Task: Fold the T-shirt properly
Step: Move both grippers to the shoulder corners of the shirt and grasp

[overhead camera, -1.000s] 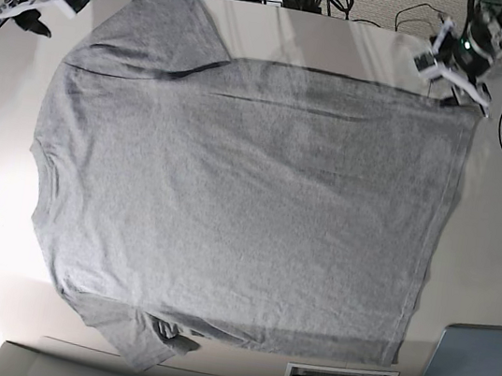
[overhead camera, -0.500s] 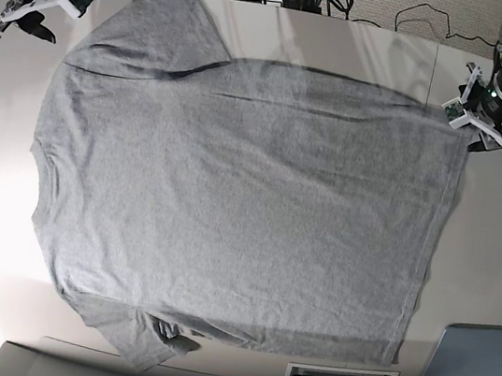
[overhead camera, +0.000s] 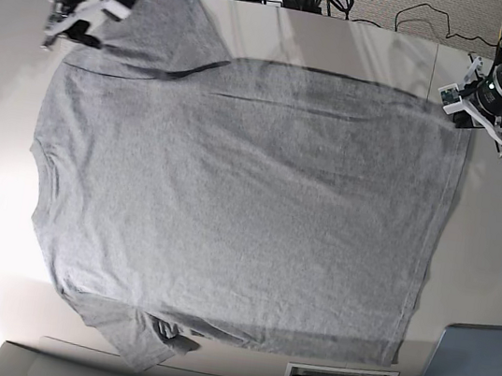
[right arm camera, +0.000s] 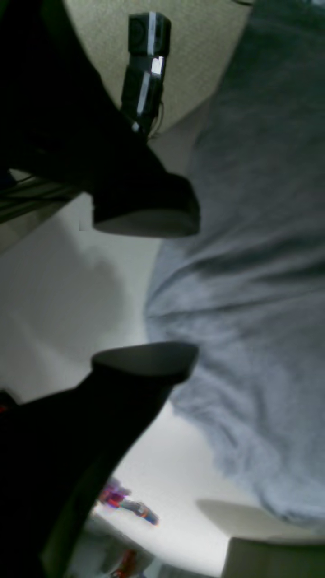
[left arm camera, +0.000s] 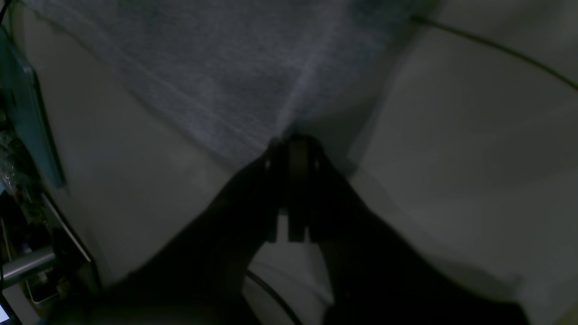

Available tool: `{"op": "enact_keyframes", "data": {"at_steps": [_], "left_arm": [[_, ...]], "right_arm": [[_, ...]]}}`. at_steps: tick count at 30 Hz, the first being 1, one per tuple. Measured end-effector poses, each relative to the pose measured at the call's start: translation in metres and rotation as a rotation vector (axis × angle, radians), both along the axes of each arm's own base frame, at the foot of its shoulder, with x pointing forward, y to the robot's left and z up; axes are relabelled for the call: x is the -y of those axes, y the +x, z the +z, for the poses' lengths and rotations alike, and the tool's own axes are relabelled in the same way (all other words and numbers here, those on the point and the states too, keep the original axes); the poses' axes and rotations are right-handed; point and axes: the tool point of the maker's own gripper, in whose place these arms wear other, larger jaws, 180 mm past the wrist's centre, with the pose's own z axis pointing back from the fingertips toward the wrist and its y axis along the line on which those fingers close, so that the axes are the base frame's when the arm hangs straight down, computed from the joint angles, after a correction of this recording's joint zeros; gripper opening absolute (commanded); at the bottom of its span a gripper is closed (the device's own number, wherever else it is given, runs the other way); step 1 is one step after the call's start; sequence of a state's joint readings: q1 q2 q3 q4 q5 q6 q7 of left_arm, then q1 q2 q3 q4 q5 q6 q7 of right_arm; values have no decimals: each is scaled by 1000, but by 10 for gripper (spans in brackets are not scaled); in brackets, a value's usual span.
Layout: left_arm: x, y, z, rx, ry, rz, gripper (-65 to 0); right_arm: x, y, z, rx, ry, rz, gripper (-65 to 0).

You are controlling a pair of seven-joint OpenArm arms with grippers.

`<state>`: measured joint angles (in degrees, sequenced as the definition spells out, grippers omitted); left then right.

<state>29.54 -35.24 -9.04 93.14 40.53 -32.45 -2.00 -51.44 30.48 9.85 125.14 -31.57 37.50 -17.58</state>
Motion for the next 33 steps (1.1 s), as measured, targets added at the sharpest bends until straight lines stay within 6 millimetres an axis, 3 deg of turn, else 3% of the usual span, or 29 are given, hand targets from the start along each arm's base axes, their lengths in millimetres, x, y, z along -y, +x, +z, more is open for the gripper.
{"op": "enact_keyframes", "data": {"at_steps": [6, 12, 19, 27, 33], "left_arm": [[6, 2, -1, 23, -9, 20, -650], [4, 3, -1, 28, 11, 7, -650], [5, 3, -1, 31, 11, 6, -650], [4, 3, -1, 30, 13, 4, -650], [4, 3, -1, 30, 14, 3, -650]], "right_arm": [[-1, 3, -35, -66, -25, 51, -290], [5, 4, -51, -120, -93, 115, -290], [4, 0, -53, -143, -92, 126, -290], [26, 3, -48, -167, -162, 121, -290], [19, -2, -51, -192, -124, 128, -290]]}}
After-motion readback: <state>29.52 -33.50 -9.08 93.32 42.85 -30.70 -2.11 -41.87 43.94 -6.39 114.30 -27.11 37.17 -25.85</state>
